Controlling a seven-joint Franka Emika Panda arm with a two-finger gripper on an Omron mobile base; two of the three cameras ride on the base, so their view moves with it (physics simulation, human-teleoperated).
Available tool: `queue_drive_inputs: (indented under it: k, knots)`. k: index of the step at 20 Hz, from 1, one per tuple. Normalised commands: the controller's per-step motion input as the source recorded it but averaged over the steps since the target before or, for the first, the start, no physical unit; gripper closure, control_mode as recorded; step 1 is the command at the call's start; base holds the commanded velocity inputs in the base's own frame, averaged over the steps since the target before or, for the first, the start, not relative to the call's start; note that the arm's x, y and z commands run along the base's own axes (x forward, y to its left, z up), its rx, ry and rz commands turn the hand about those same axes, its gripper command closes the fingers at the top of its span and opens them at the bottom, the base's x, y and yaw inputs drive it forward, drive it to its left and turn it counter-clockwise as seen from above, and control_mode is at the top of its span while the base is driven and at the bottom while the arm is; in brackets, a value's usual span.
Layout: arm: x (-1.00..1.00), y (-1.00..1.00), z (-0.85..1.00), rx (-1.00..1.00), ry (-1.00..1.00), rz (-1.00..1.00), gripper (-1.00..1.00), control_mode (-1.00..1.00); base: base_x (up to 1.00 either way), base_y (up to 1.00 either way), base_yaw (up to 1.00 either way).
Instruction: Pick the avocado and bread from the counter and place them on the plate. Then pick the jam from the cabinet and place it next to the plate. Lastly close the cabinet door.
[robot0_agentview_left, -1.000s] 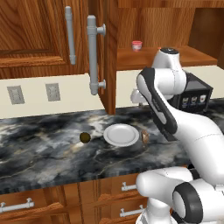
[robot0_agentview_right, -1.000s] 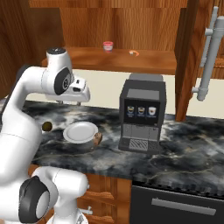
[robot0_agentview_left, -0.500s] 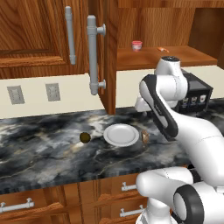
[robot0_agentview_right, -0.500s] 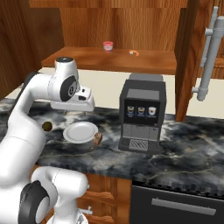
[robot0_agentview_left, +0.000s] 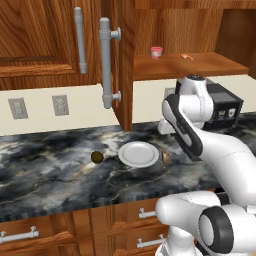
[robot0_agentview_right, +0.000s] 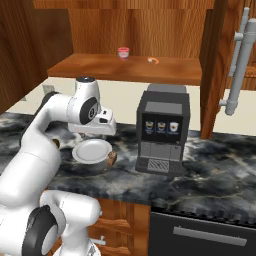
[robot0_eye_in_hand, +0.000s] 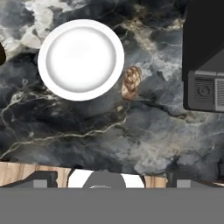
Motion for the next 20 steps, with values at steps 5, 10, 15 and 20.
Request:
queue_drive_inputs:
  k: [5, 10, 15, 20]
  knots:
    - [0.34, -0.01, -0.44, 0.00, 0.00, 0.00, -1.00, -1.00, 0.00, 0.00, 0.00]
    - [0.36, -0.08, -0.32, 0.00, 0.00, -0.04, -1.00, -1.00, 0.00, 0.00, 0.00]
    - [0.32, -0.08, -0.30, 0.00, 0.03, -0.09, -1.00, -1.00, 0.00, 0.00, 0.00]
    - [0.35, -0.09, -0.27, 0.00, 0.05, -0.09, -1.00, -1.00, 0.00, 0.00, 0.00]
